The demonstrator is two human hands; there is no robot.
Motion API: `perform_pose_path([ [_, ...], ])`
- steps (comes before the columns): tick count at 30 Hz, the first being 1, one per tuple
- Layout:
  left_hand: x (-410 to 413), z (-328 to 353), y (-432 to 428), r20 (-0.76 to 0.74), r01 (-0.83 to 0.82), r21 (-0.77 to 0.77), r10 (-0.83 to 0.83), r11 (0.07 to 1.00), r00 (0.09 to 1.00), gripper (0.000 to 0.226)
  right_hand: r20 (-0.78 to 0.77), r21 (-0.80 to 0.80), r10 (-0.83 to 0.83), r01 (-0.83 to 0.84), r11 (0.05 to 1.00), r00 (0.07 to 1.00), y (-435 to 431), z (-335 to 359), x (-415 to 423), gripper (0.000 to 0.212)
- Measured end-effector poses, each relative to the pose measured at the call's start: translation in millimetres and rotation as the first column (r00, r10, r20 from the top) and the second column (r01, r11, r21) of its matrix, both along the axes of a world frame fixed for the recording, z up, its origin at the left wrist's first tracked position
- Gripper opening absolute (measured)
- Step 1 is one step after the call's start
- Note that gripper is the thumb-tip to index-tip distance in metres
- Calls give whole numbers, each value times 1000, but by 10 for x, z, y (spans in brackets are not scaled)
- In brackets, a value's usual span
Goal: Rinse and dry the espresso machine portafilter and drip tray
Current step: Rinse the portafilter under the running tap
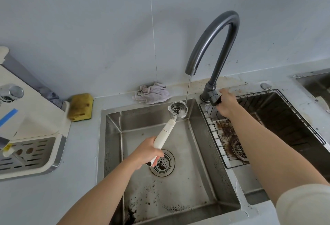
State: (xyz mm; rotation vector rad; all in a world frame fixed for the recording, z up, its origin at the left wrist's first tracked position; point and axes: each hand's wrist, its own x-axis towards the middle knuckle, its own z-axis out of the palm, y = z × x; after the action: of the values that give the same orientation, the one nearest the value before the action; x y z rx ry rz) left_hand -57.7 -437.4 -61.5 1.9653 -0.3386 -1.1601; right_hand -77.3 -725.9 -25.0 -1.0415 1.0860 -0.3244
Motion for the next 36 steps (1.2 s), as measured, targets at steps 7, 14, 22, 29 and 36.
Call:
perform_pose_path([
  [7,-21,11,15,-19,22,-16,-23,1000,1000,37,-46,-64,115,-118,991,992,280,-119,-178,18],
  [14,-46,27,-37,-79,-2,-88,-6,996,997,27,19,88,452,-452,888,892,954,-244,-410,50],
  [22,-127,40,-119,-119,17,-162,-36,987,992,29,237,141,501,-540,830,832,1273,-293,-392,9],
  [29,-163,28,-105,-117,44,-140,-60,989,991,28,241,109,509,-544,832,826,1292,-352,-412,10],
  [36,-197,1,-68,-126,72,-105,-85,992,988,33,248,136,504,-545,827,827,1324,-430,-455,10],
])
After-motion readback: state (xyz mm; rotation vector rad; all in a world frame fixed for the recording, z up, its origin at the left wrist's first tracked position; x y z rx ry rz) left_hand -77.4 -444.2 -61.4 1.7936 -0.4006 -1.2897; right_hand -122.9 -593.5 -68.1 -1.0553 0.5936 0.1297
